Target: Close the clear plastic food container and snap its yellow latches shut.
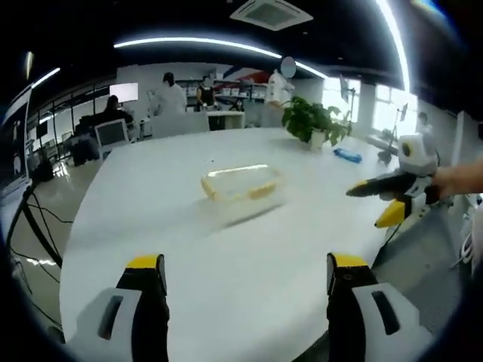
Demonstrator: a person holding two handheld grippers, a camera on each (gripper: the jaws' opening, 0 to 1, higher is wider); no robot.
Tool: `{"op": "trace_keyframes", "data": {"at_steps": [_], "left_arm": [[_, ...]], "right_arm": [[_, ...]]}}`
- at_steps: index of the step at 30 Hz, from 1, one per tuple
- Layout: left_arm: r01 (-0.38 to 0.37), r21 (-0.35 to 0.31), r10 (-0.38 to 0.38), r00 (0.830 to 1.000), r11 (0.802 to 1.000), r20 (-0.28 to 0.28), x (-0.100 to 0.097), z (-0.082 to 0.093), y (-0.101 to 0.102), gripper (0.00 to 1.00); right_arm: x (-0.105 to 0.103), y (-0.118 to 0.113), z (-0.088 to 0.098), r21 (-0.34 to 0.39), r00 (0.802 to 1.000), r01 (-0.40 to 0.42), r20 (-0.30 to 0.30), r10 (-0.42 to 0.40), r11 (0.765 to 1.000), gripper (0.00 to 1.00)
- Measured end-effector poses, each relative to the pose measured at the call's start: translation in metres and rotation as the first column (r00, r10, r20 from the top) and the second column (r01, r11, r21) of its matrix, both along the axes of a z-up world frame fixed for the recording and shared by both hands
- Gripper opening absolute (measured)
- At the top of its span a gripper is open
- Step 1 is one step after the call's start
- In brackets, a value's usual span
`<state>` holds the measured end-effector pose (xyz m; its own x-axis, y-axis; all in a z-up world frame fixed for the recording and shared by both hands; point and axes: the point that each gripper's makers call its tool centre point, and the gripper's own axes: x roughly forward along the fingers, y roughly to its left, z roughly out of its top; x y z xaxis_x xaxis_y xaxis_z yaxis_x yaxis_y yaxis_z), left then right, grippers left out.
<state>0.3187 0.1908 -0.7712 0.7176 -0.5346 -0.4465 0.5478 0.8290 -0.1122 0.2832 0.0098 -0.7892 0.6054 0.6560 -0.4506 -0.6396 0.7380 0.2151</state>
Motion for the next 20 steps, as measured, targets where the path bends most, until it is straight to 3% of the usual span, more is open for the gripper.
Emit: {"op": "trace_keyframes", "data": {"at_steps": [11, 20], "left_arm": [[0.005, -0.017, -0.005, 1.0, 1.0, -0.009, 0.004, -0.001, -0.001, 0.85], [-0.023, -0.016, 0.023, 1.0, 1.0, -0.012, 0.007, 0.001, 0.011, 0.84]], "right_arm": [[0.004, 0.002, 0.002, 0.02, 1.0, 0.013, -0.009, -0.013, 1.0, 0.77], [0.001, 0.0, 0.002, 0.045, 0.999, 0.03, -0.028, -0.029, 0.999, 0.76]]}}
